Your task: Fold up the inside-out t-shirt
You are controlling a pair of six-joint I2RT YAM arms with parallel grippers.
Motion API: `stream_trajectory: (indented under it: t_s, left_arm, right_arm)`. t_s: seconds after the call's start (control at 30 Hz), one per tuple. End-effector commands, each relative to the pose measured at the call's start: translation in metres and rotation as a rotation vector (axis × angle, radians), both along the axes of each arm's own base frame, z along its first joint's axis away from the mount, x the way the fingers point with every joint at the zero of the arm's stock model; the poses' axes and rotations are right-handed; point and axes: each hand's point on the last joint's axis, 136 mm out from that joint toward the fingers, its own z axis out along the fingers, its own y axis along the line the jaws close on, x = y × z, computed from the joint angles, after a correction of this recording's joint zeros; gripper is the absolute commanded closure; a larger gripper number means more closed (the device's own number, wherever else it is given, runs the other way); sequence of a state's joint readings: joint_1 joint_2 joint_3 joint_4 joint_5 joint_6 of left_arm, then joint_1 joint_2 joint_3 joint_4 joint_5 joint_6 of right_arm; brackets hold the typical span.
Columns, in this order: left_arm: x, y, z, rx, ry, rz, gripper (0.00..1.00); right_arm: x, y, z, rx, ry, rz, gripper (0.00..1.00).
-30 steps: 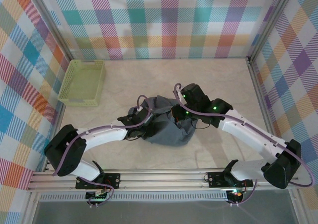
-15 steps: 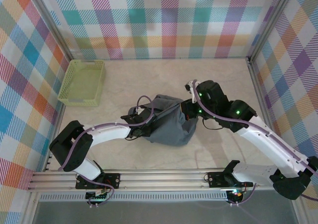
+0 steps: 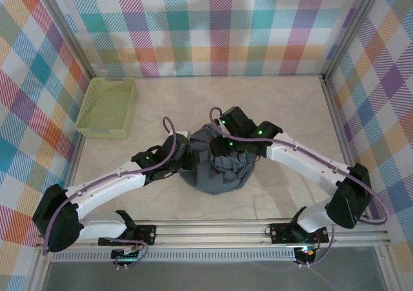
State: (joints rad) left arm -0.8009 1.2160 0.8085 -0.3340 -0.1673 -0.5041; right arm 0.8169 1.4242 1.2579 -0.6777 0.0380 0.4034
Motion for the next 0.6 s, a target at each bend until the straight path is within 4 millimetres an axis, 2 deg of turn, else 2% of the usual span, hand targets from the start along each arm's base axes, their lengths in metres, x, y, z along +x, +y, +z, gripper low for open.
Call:
stream_trajectory:
  t_s: [0.0,0.1,0.17,0.4,0.57]
  left_arm:
    - [-0.007,-0.015,0.006,-0.054,0.026,-0.053,0.48]
    - [-0.008,-0.03,0.02,-0.074,0.012,-0.089,0.46]
    - [-0.006,-0.041,0.024,-0.085,0.018,-0.104,0.46]
    - [0.006,-0.08,0.028,-0.153,0.075,-0.102,0.45]
    - [0.017,-0.087,0.012,-0.073,0.123,-0.067,0.44]
  right_arm:
    - [-0.003,-0.022,0.019,0.005,-0.102,-0.026,0.53]
    - [-0.006,-0.048,-0.001,-0.037,-0.095,-0.072,0.54]
    - [-0.008,-0.058,-0.022,-0.032,-0.058,-0.083,0.55]
    - [-0.007,-0.056,-0.071,-0.019,-0.086,-0.064,0.55]
    - [0.002,-0.058,-0.09,-0.042,-0.121,-0.08,0.54]
